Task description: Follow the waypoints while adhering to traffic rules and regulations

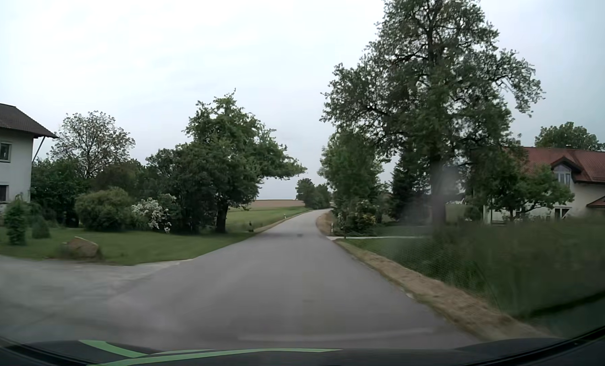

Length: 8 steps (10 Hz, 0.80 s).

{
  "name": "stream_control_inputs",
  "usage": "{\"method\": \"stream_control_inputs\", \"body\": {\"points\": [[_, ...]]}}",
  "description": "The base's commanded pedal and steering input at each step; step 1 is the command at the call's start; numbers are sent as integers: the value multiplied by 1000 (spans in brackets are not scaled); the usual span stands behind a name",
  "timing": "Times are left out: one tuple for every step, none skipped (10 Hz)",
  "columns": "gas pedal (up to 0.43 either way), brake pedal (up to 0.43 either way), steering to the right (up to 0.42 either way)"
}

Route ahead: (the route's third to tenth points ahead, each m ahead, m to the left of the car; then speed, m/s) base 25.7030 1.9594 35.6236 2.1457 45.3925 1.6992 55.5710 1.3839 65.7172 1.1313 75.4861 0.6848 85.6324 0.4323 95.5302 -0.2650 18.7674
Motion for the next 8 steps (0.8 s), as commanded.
{"method": "stream_control_inputs", "body": {"points": [[118, 0, -5], [118, 0, -3], [118, 0, -2], [118, 0, -2], [118, 0, -2], [118, 0, -2], [118, 0, -1], [118, 0, 0]]}}
